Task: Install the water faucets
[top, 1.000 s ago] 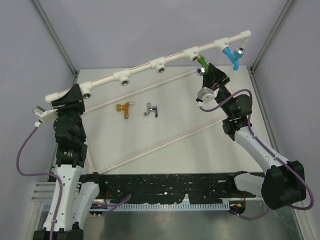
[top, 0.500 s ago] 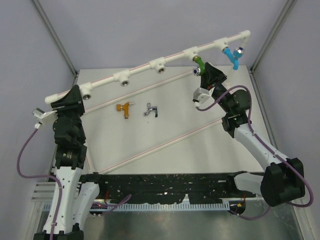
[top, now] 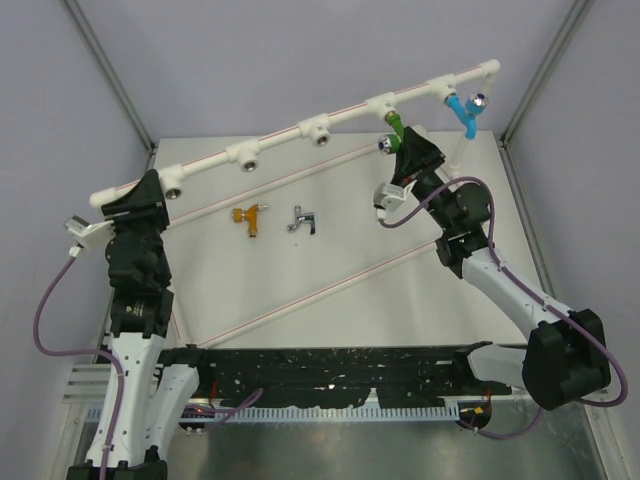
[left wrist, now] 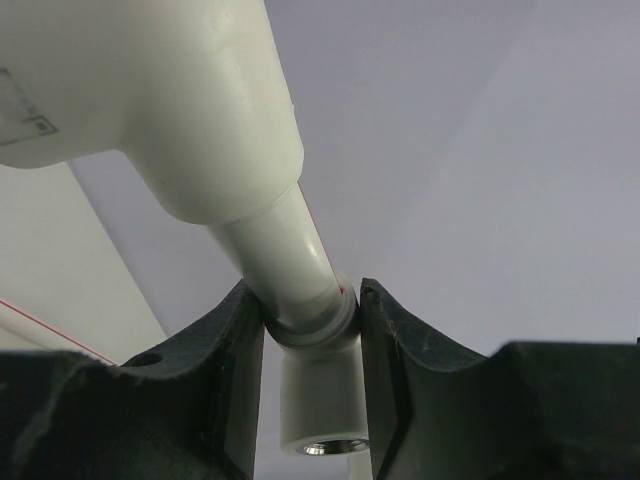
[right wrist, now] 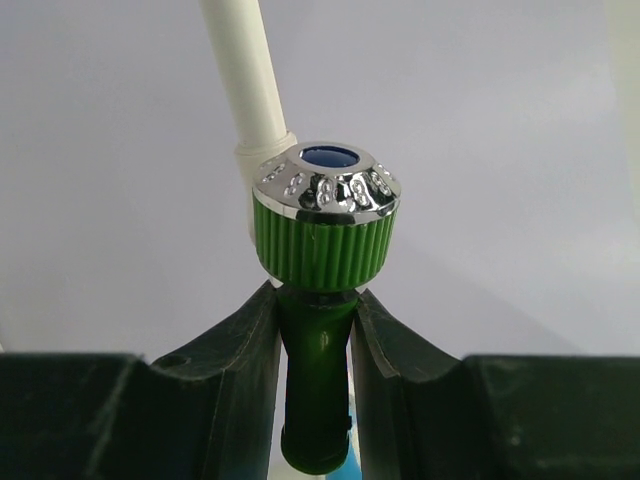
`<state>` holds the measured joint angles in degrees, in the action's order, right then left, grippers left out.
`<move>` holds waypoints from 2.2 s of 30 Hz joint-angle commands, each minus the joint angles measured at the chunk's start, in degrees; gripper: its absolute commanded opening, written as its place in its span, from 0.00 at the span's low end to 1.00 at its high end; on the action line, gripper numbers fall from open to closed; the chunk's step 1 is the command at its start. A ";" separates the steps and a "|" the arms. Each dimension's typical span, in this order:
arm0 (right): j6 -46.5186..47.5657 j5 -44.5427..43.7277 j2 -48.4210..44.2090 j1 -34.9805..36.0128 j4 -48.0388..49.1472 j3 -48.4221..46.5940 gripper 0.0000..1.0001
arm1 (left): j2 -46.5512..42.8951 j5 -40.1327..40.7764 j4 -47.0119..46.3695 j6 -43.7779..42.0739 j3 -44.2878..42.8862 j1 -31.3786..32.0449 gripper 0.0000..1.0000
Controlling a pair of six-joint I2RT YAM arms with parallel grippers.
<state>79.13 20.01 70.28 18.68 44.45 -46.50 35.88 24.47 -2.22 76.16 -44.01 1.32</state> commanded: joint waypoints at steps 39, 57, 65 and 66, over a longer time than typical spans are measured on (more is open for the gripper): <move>-1.07 -0.94 2.49 -1.53 -39.79 -21.00 0.05 | -0.72 -1.35 -1.03 -1.19 -2.22 -0.44 0.00; -7.69 2.15 1.62 -4.62 -34.43 -17.40 0.05 | -1.34 -0.74 -0.33 -1.19 -2.40 -0.44 0.00; -4.70 -2.25 0.21 -3.91 -25.57 -8.97 0.05 | -1.78 -1.00 0.02 -0.49 -1.96 -0.36 0.00; -4.34 -2.52 0.21 -3.91 -24.94 -8.44 0.05 | -1.95 -0.92 0.02 -0.49 -1.87 -0.44 0.00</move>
<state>71.42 22.74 68.90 14.98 17.34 -58.41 35.70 23.42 -1.87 76.58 -44.01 1.06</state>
